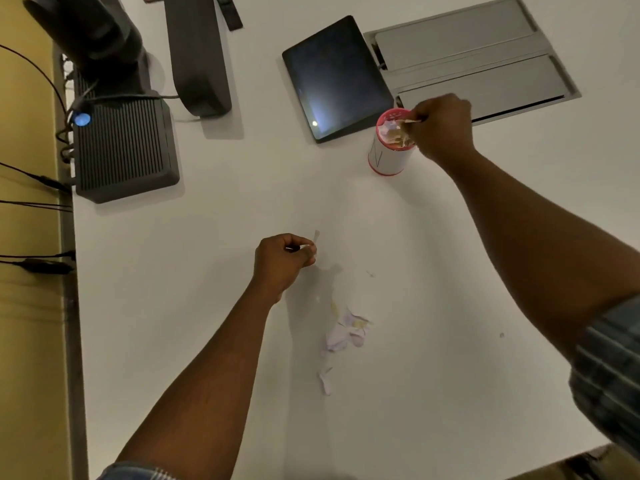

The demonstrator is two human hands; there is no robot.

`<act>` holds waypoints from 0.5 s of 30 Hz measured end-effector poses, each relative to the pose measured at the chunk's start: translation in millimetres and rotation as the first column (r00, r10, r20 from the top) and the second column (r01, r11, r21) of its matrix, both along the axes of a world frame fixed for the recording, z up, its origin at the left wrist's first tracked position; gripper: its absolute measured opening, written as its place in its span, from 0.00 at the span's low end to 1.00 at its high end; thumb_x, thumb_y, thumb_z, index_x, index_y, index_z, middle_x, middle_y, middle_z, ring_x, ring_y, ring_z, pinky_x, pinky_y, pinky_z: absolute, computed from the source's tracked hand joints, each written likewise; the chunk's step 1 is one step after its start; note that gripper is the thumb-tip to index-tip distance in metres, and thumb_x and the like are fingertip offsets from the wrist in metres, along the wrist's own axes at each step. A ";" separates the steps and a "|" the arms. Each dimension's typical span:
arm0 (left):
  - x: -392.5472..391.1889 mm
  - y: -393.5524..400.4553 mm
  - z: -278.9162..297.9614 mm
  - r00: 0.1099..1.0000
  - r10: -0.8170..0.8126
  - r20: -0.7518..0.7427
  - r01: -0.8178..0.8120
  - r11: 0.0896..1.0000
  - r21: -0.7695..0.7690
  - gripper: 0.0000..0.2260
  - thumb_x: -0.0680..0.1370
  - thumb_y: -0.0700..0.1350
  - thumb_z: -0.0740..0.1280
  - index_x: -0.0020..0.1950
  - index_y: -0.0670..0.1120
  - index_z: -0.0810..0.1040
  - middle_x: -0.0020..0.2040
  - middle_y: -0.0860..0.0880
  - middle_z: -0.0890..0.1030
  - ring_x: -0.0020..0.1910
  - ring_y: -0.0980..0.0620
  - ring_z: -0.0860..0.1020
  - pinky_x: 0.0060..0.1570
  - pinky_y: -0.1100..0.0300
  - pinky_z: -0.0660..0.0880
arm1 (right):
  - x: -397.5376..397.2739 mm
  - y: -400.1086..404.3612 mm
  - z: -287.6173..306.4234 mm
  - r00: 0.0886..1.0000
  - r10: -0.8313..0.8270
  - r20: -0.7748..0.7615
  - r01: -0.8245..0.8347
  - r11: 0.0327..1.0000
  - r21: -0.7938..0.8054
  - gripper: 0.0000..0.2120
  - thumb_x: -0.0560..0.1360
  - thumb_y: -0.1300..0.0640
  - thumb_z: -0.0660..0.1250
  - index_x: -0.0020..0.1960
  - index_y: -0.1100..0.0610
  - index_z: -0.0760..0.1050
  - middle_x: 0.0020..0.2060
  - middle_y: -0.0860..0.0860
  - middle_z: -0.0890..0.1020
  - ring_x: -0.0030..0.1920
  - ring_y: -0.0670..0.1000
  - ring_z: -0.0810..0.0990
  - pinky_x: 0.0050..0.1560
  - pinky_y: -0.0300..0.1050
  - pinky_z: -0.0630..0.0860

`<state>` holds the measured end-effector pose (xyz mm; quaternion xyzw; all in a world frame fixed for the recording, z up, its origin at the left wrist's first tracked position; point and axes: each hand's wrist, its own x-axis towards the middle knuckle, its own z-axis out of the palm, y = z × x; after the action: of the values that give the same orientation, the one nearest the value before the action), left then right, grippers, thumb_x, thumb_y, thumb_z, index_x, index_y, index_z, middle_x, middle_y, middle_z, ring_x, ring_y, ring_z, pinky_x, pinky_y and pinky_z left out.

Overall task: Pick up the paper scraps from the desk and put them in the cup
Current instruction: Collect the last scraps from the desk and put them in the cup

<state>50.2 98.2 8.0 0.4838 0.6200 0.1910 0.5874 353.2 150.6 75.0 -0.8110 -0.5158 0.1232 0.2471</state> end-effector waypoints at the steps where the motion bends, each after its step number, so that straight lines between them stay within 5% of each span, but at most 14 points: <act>1: 0.0 -0.9 -0.5 1.000 0.001 -0.002 -0.001 1.000 -0.001 0.02 0.71 0.39 0.74 0.41 0.45 0.83 0.37 0.46 0.84 0.37 0.50 0.84 0.49 0.57 0.81 | 2.1 9.8 -3.6 0.998 0.029 0.057 -0.027 0.999 -0.037 0.13 0.74 0.54 0.70 0.50 0.64 0.82 0.44 0.59 0.84 0.42 0.52 0.82 0.48 0.38 0.74; 6: -2.0 -8.9 -0.7 1.000 0.001 -0.010 -0.001 1.000 -0.021 0.03 0.71 0.39 0.74 0.40 0.47 0.83 0.38 0.46 0.85 0.37 0.51 0.84 0.49 0.57 0.80 | -3.0 46.2 -25.5 0.952 0.109 0.288 -0.014 0.950 -0.312 0.19 0.74 0.52 0.70 0.55 0.67 0.76 0.42 0.60 0.78 0.48 0.60 0.80 0.54 0.49 0.75; 11: -4.0 -13.9 -1.1 0.998 -0.027 -0.063 0.027 1.000 0.000 0.05 0.72 0.40 0.73 0.38 0.50 0.83 0.37 0.49 0.85 0.36 0.54 0.84 0.46 0.60 0.80 | -6.4 62.4 -39.6 0.926 0.186 0.329 -0.004 0.876 -0.483 0.16 0.74 0.61 0.69 0.59 0.67 0.73 0.52 0.62 0.77 0.53 0.61 0.77 0.53 0.51 0.75; 15: -3.7 -13.8 0.6 0.996 -0.026 -0.089 0.027 1.000 0.008 0.03 0.72 0.41 0.73 0.40 0.49 0.83 0.37 0.50 0.85 0.35 0.55 0.84 0.45 0.61 0.79 | -6.6 70.8 -40.1 0.896 0.274 0.349 -0.016 0.807 -0.591 0.13 0.75 0.65 0.66 0.58 0.68 0.73 0.44 0.62 0.75 0.47 0.60 0.76 0.54 0.51 0.75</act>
<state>46.5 84.4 8.6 0.5027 0.6381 0.1646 0.5595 346.6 221.4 34.9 -0.8114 -0.5569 0.1152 -0.1351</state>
